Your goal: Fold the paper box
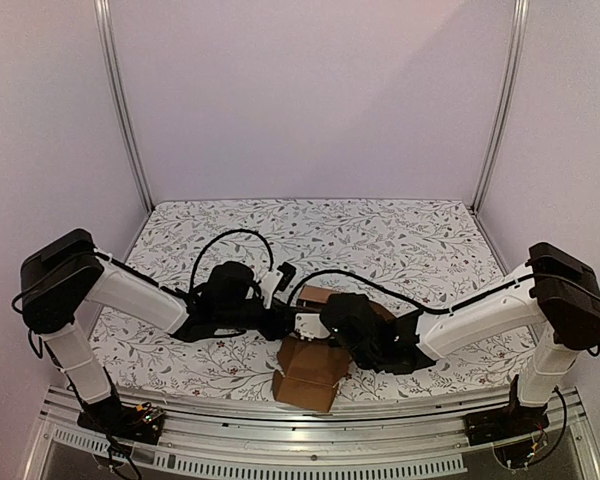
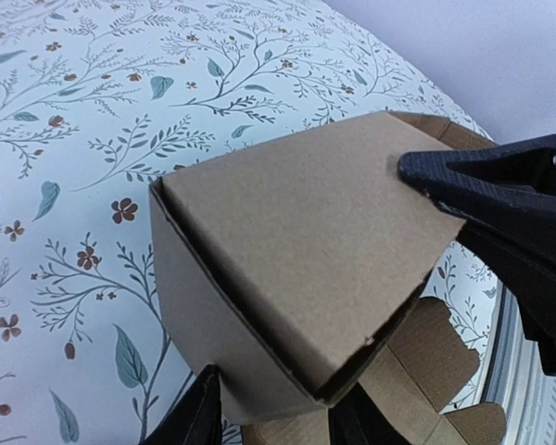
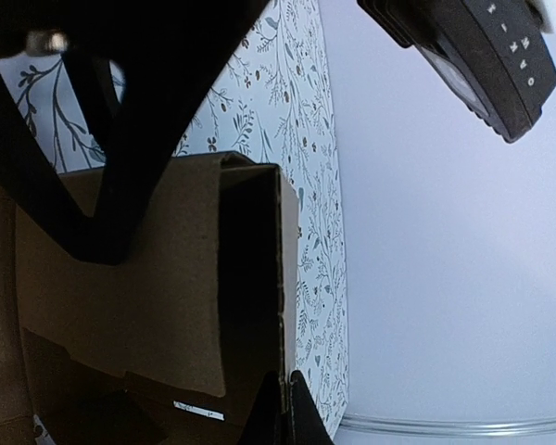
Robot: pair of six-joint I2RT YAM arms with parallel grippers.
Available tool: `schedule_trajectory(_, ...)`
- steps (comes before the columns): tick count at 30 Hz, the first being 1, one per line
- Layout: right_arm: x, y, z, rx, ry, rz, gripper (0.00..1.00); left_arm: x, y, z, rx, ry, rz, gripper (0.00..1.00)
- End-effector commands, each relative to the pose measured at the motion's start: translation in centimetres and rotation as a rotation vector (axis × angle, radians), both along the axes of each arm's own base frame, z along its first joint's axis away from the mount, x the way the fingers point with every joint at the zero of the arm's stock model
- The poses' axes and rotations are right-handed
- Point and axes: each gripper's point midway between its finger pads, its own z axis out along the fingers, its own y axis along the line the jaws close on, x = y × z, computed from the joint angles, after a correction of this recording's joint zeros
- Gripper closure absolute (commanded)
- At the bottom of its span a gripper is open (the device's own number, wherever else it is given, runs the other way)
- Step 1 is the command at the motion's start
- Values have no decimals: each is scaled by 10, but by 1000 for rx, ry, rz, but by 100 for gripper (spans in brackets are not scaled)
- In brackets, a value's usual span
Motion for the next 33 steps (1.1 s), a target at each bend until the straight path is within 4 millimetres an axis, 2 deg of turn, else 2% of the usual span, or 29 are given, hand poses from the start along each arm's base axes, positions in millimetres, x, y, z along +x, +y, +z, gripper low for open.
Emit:
schedule_trajectory(1,-11,7,-9,-3,38,1,100,-1,0,8,-13,-50,35,63)
schedule_trajectory(10,-22,13,-10,16,86,-12,100,-2,2,10,-27,-81,60,76)
schedule_trajectory(15,-24,15,-7,33,108,-31,100,-3,1,14,-36,-95,58,89)
schedule_trajectory(21,-27,21,5,93,152,-33,93,-4,0,17,-39,-106,51,100)
schedule_trajectory(27,-33,31,18,177,220,-17,71,1,0,21,-14,-134,59,100)
schedule_trajectory(33,-43,38,51,319,310,26,45,11,-3,22,48,-179,62,100)
